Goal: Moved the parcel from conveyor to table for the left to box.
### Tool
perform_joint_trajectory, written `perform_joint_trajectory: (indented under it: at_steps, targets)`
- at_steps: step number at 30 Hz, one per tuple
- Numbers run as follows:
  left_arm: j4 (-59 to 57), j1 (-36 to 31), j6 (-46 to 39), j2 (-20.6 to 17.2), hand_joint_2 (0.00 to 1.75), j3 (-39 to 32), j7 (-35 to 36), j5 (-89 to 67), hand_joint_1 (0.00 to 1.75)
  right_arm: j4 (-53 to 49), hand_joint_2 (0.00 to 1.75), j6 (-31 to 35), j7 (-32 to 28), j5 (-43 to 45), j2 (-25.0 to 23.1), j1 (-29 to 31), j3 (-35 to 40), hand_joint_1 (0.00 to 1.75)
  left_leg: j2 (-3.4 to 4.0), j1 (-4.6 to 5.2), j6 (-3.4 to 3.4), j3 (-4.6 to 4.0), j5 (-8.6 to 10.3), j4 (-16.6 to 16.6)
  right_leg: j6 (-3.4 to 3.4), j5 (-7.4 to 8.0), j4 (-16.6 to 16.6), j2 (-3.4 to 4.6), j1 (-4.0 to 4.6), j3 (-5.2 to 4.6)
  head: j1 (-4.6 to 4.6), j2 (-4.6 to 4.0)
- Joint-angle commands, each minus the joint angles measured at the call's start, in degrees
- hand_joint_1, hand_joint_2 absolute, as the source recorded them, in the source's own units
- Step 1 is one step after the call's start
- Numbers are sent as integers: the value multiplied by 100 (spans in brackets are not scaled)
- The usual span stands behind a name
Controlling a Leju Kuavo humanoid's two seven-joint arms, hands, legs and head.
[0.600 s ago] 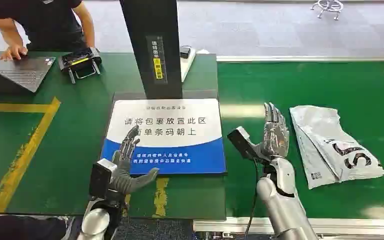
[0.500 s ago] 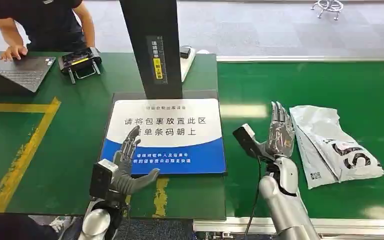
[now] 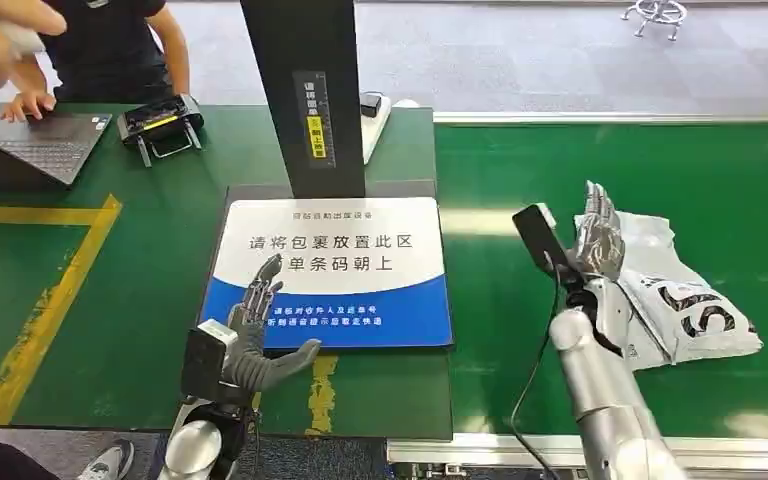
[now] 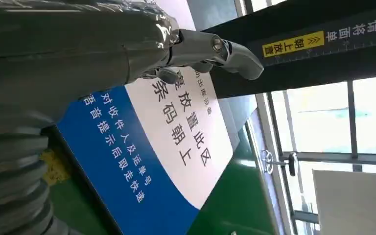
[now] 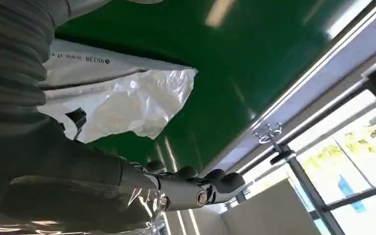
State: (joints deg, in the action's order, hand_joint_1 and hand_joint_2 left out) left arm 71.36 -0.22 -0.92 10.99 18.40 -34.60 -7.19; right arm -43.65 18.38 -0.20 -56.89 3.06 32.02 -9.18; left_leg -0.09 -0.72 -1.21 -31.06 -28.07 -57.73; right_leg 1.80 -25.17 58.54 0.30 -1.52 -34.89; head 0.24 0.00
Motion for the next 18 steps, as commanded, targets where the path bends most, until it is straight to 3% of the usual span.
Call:
perform_joint_trajectory:
  at_steps: [1, 7, 18]
  targets:
    - [-198, -14, 0, -121, 175, 110, 58, 109, 0, 2022, 175, -605, 350, -440, 793, 1688, -357, 0, 9, 9, 11, -14, 8, -6, -10, 13, 1, 4, -6, -14, 0, 0]
    - [-220, 101, -143, -173, 175, 97, -31, 228, 0, 2537, 175, -971, 1033, -1032, 990, 2168, -80, 0, 15, 14, 6, -11, 6, -3, -8, 16, 0, 12, -14, -16, -2, 0]
    - [-358, 61, -262, -193, 175, 82, -151, 366, 0, 2802, 175, -1469, 1659, -1199, 1194, 2066, -148, 0, -4, 11, 7, -10, 7, -2, -2, 11, -4, -4, -11, -7, -2, 0]
